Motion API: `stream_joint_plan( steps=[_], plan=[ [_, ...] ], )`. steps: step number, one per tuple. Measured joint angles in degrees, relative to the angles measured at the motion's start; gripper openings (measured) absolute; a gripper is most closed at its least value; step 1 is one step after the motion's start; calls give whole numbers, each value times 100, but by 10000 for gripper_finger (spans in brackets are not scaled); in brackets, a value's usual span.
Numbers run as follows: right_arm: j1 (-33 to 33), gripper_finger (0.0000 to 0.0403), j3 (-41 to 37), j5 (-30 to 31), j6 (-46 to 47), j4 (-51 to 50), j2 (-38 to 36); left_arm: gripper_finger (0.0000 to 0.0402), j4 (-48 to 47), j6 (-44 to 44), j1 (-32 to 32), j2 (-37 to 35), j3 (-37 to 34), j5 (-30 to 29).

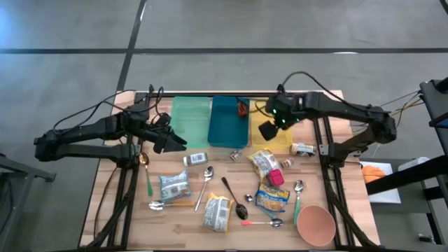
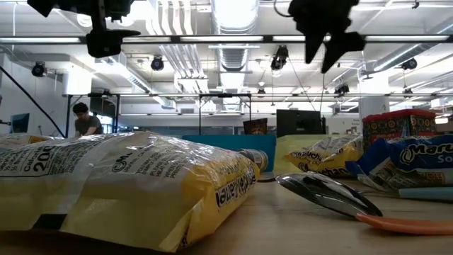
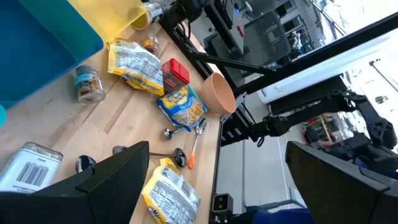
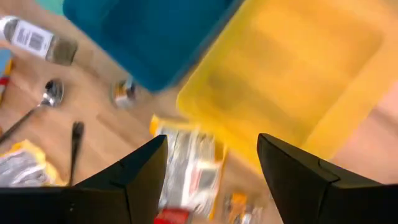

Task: Pick & Place Food Item
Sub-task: Put the light green spoon into the yellow bin

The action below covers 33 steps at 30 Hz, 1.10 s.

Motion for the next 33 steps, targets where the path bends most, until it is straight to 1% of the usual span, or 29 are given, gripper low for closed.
stream_joint_plan(
  steps=[6, 9, 18, 24, 28, 33],
  plan=[
    [850, 248, -779, 4, 1215, -62, -275, 385, 1, 46, 0, 1, 0, -1],
    [1347, 248, -1101, 153, 1829, -45, -321, 385, 1, 103, 0, 2, 0, 1],
    [2613, 248, -1549, 172, 3334, 501, -271, 385, 2, 197, 0, 4, 0, -1],
    [3131, 248, -1790, 176, 4040, 1018, -115, 385, 2, 197, 0, 4, 0, -1],
    [3366, 248, -1799, 327, 4371, 978, 60, 385, 0, 197, 0, 4, 0, -1],
    [3521, 248, -1665, 438, 4505, 955, 263, 385, -15, 255, 0, 4, 0, -2]
  ],
)
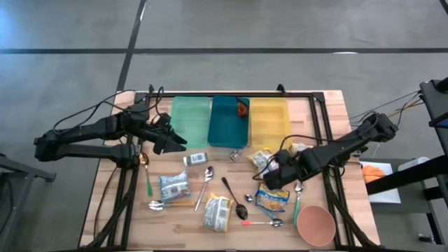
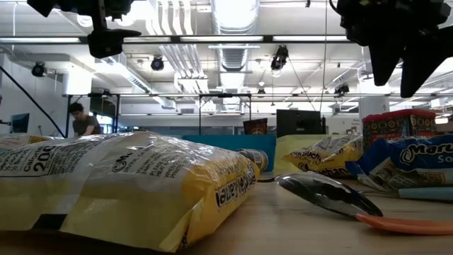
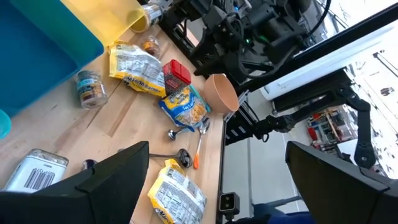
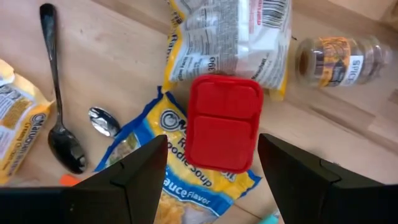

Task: Pick & Place Food Item
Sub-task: Put the light green spoon into the yellow bin

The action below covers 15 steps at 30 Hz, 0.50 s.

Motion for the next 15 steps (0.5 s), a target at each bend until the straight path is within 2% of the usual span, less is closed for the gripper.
stream_joint_plan(
  steps=[8, 15],
  plan=[
    [1, 248, 62, 29, 466, -830, -112, 385, -7, 38, 0, 0, 0, 1],
    [-21, 248, -96, -113, 97, -1497, -503, 385, -24, 93, 0, 0, 0, 1]
  ],
)
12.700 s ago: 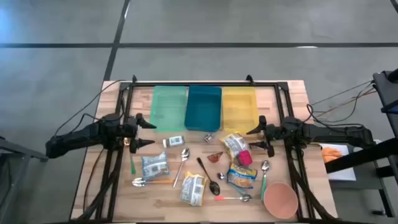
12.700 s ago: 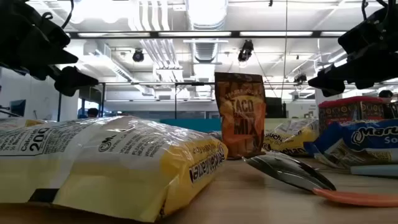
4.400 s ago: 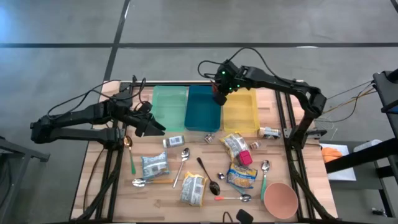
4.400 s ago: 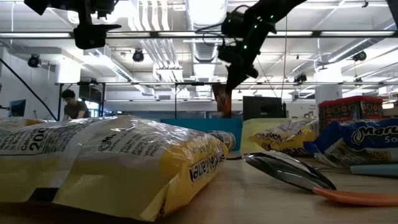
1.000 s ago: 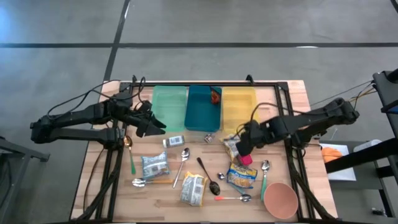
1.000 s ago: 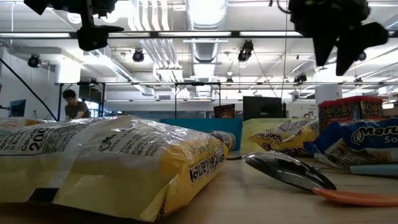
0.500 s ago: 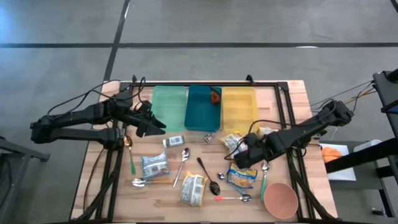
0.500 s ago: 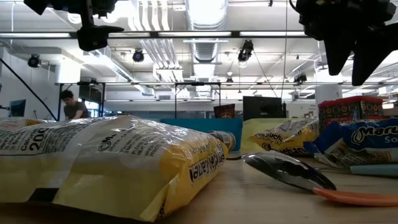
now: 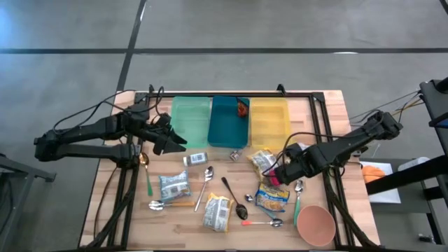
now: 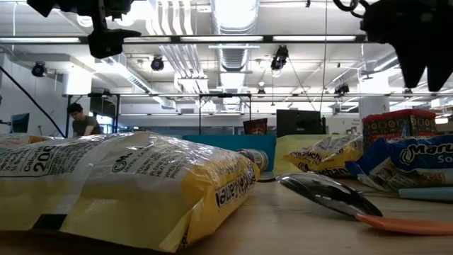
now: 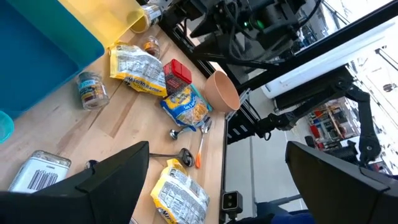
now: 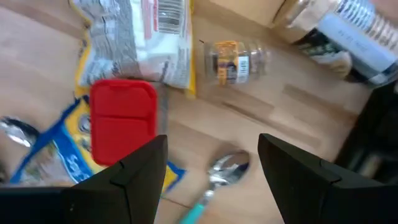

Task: Pick & Place Food Item
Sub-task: Put the light green spoon into the yellow bin

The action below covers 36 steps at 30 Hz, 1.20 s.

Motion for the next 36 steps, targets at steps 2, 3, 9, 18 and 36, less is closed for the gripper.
stream_joint_plan(
  steps=[2, 3, 9, 18, 36],
  plan=[
    [3, 248, -130, -249, 89, -5, -126, 385, 0, 0, 0, 0, 0, 0],
    [21, 248, -202, -350, 249, 12, -176, 385, -2, 0, 0, 0, 0, 0],
    [348, 248, -645, -521, 1519, 313, -431, 385, -16, 0, 0, 0, 0, 0],
    [859, 248, -1224, -968, 2333, 1772, -303, 385, -20, 0, 0, 0, -2, 1],
    [1456, 248, -1394, -1463, 2689, 2501, 518, 385, -19, -4, 0, 0, -2, 2]
  ],
)
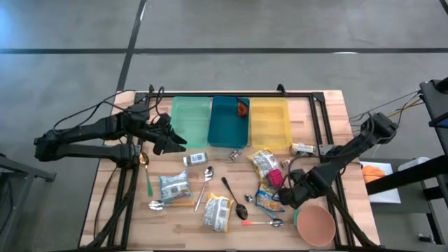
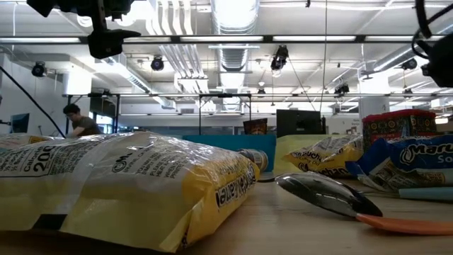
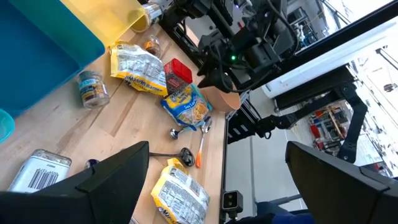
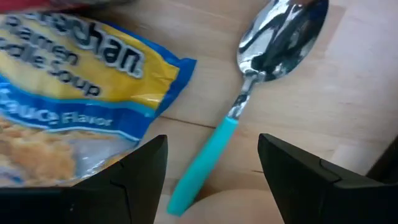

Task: Pick & Place Food Item
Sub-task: Put the light green spoon into the yellow bin

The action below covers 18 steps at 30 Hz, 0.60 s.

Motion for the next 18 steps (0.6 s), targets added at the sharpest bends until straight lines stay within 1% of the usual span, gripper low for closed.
stream_joint_plan(
  steps=[5, 11, 18],
  plan=[
    [149, 248, -259, 10, 203, 395, 48, 385, 6, -17, 0, 0, 0, 0],
    [177, 248, -693, 68, 259, 993, 48, 385, 8, -21, 0, 0, 0, 0],
    [177, 248, -991, 64, 259, 1233, 32, 384, 23, -156, 0, 0, 0, 2]
  ],
)
